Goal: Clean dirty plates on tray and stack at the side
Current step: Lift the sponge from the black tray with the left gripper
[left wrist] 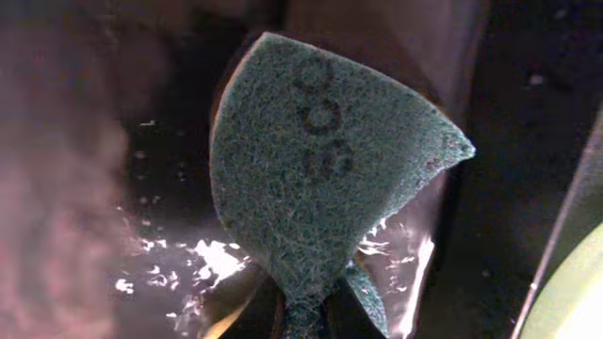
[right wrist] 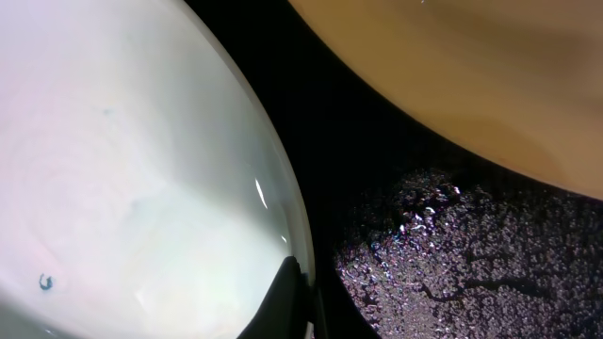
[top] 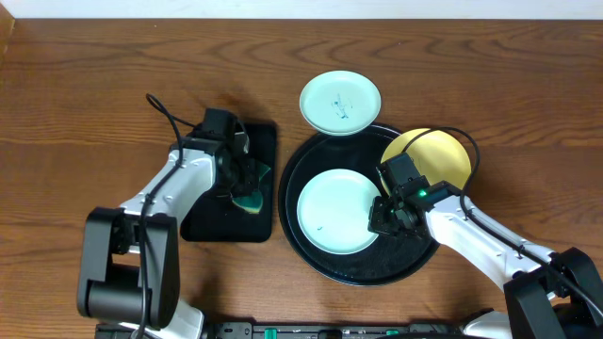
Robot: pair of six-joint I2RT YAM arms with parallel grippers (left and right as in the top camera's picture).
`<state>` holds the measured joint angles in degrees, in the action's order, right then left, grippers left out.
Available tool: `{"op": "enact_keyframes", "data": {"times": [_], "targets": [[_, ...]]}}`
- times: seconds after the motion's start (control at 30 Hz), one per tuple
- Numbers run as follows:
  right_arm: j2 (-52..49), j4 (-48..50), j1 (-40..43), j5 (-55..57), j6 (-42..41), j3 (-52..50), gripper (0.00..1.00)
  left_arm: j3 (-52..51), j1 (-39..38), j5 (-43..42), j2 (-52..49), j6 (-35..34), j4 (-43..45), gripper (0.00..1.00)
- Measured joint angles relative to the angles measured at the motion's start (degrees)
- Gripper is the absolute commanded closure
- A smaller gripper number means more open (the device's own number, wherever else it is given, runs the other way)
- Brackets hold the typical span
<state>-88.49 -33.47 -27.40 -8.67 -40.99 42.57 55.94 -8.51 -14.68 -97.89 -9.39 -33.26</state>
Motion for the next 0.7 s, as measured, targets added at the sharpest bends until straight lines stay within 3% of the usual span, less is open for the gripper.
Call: {"op": "enact_keyframes", "data": {"times": [0.47, 0.7], "targets": [[0.0, 0.2, 0.0, -0.4, 0.0, -0.1, 0.98, -0.1, 0.2, 3.9, 17.0, 0.1, 2.3, 0.93], [0.0, 0.2, 0.0, -0.4, 0.0, -0.1, 0.99, -0.1, 5.1, -9.0, 19.6, 2.7, 5.8, 0.92]]}}
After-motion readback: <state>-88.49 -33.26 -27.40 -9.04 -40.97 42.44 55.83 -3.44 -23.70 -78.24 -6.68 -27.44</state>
